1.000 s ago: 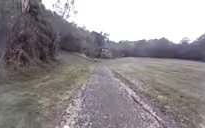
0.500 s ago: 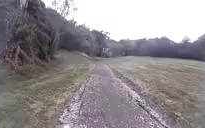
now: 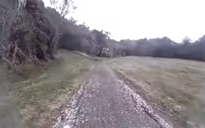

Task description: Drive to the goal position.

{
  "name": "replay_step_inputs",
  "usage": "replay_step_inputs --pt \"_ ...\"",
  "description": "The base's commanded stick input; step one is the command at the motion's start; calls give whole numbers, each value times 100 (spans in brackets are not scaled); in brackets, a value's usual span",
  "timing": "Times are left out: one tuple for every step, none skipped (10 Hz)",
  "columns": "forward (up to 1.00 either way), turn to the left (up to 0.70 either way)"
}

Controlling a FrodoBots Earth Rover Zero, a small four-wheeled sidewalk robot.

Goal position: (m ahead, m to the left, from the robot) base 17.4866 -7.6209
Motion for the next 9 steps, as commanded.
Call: replay_step_inputs --pt "45 0" --pt "45 0" --pt "45 0" --pt "45 0" --pt "45 0" --pt "45 0" --pt "45 0" --pt "45 0" --pt "45 0"
